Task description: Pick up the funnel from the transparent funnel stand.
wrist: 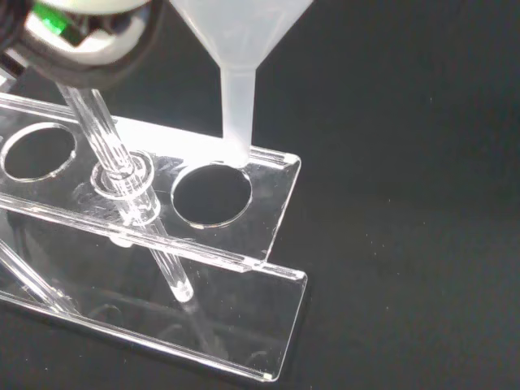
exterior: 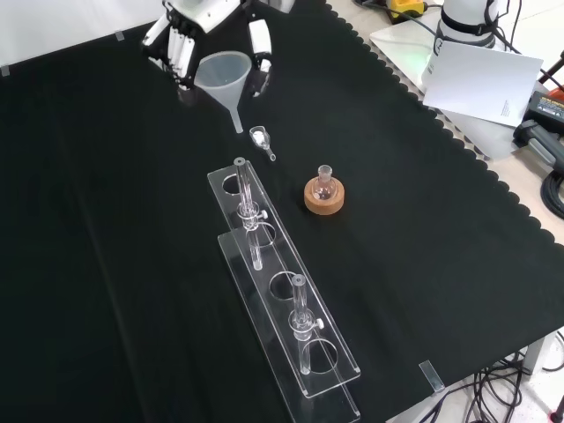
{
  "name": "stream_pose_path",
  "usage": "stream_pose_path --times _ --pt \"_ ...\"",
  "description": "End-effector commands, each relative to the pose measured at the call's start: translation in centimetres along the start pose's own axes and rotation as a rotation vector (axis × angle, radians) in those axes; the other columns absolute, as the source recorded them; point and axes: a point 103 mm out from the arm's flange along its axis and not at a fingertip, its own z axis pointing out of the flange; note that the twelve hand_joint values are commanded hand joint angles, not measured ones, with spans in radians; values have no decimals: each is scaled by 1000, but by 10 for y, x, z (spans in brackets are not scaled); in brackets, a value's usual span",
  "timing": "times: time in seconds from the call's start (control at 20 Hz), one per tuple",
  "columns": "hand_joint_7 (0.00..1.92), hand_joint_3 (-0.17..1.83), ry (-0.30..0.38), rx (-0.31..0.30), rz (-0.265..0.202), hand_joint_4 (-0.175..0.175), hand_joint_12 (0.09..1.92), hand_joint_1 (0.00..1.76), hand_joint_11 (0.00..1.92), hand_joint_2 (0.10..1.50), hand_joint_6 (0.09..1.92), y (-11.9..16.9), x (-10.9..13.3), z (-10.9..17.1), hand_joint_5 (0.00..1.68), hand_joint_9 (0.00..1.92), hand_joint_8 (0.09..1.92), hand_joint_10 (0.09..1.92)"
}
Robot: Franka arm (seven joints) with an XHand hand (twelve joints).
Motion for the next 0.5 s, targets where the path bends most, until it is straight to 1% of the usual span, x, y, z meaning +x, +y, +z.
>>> stream_pose_path --times 0.05,0.2,0.25,0.45,0.5 --pt "896 681 -5 -75 -29 -1 1552 873 123 584 457 -15 -9 -7 689 858 686 442" --pt "897 689 9 -85 -30 -1 1552 872 124 582 473 -19 -17 -13 685 860 686 441" --pt "898 691 32 -102 -34 -1 1552 870 124 582 476 -25 -24 -21 684 861 686 441" --pt "899 694 38 -146 -37 -2 1552 862 123 582 483 -44 -41 -33 679 861 686 440" --pt "899 695 44 -143 -40 -2 1552 861 120 582 485 -47 -44 -31 678 861 686 440"
